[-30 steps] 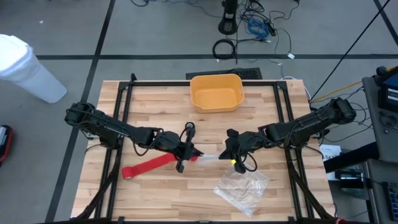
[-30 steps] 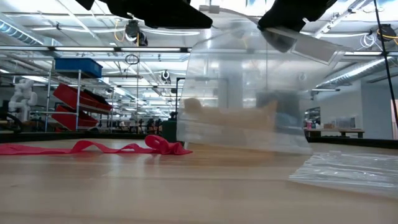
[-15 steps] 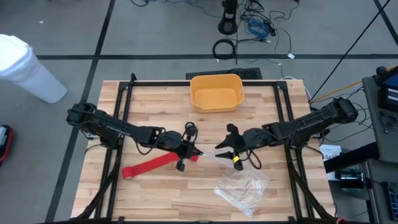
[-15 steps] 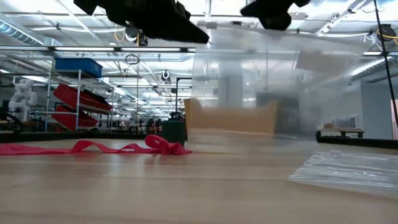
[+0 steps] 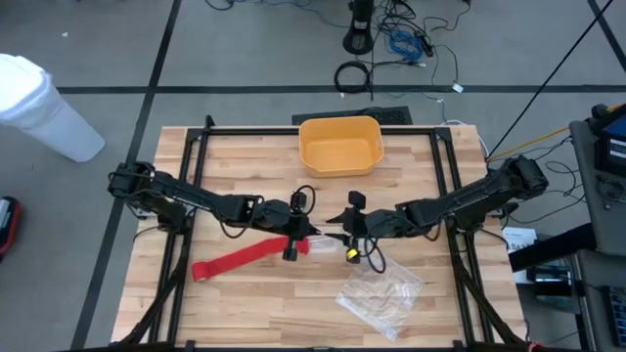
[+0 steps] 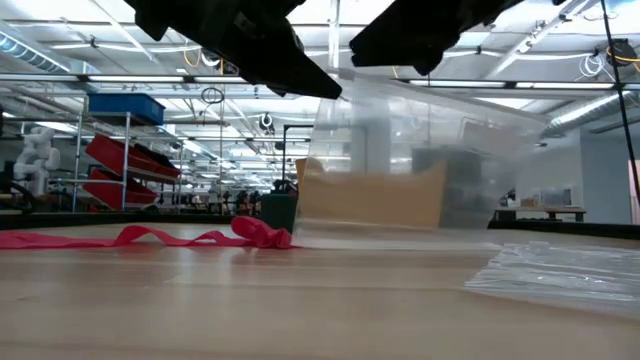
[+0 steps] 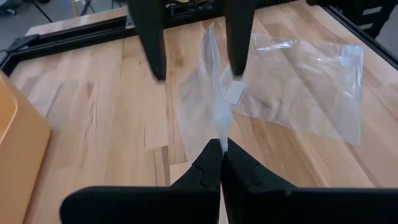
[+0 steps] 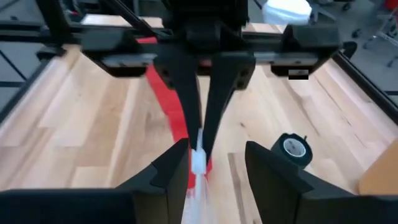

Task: Roll bandage
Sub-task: Open the transparent zip bag

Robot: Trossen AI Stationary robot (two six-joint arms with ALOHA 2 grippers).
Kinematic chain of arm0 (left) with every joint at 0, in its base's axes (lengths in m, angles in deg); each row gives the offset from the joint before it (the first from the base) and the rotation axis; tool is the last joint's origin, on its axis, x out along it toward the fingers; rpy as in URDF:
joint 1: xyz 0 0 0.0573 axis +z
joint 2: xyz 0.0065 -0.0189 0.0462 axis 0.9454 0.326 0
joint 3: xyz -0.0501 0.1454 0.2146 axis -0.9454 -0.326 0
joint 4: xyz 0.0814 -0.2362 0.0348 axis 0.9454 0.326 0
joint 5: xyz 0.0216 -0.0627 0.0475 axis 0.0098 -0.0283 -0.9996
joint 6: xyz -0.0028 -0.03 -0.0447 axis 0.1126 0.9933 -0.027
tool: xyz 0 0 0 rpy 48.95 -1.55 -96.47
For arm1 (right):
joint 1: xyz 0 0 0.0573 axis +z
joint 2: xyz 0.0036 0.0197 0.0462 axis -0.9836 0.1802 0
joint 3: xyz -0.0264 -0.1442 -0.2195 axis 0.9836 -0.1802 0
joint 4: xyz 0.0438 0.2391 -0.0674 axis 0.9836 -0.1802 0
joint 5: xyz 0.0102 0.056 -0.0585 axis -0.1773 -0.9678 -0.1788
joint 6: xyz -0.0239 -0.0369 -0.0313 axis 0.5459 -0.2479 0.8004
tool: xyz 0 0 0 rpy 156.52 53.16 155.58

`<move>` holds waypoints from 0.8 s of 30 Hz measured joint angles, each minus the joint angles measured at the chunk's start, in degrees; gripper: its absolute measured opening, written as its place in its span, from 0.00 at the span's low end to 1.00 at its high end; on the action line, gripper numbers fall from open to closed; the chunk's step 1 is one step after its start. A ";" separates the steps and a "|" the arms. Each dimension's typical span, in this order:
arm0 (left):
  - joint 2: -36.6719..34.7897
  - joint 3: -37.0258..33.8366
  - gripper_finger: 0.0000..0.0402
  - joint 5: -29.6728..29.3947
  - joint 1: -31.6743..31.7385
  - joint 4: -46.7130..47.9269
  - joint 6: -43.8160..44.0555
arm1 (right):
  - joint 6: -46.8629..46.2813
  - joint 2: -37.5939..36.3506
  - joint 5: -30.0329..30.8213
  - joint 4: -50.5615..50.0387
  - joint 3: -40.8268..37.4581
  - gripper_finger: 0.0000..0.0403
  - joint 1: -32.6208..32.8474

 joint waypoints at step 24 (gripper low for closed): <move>0.02 0.00 0.00 -2.14 0.58 -0.16 1.05 | 1.01 4.53 1.13 2.51 -0.02 0.10 -1.68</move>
